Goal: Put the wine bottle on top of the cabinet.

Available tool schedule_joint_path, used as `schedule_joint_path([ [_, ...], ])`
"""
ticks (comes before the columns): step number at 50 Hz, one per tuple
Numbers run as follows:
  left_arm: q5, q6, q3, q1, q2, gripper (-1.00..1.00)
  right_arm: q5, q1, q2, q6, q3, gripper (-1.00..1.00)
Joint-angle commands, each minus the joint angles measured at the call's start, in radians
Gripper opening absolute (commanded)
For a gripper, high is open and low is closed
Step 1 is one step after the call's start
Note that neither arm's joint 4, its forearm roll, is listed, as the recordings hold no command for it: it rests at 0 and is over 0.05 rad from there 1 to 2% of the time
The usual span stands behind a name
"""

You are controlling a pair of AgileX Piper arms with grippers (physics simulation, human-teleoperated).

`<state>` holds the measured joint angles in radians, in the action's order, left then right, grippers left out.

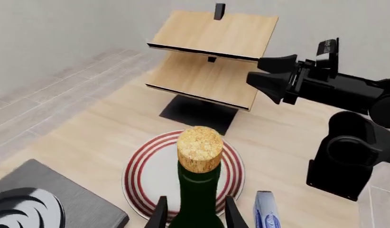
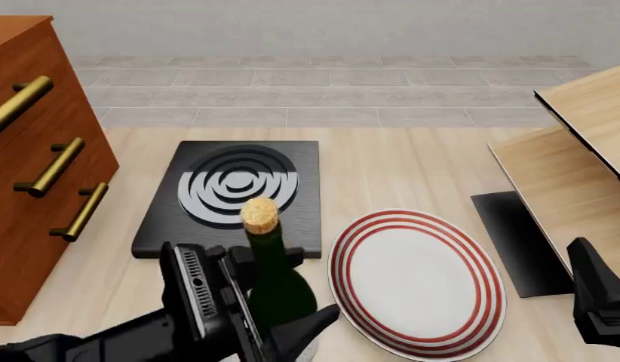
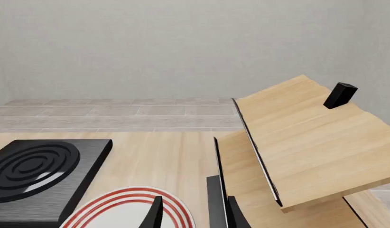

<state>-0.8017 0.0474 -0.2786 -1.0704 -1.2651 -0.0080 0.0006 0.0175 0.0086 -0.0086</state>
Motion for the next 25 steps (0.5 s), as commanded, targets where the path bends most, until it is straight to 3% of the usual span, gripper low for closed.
schedule_joint_path([
  [1,0.135,0.057,-0.049,0.038,0.119,-1.0,0.0,0.0,0.0,0.0,0.0,1.0],
  [25,0.429,0.079,-0.171,0.146,0.339,-1.0,0.0,0.0,0.0,0.0,0.0,1.0],
])
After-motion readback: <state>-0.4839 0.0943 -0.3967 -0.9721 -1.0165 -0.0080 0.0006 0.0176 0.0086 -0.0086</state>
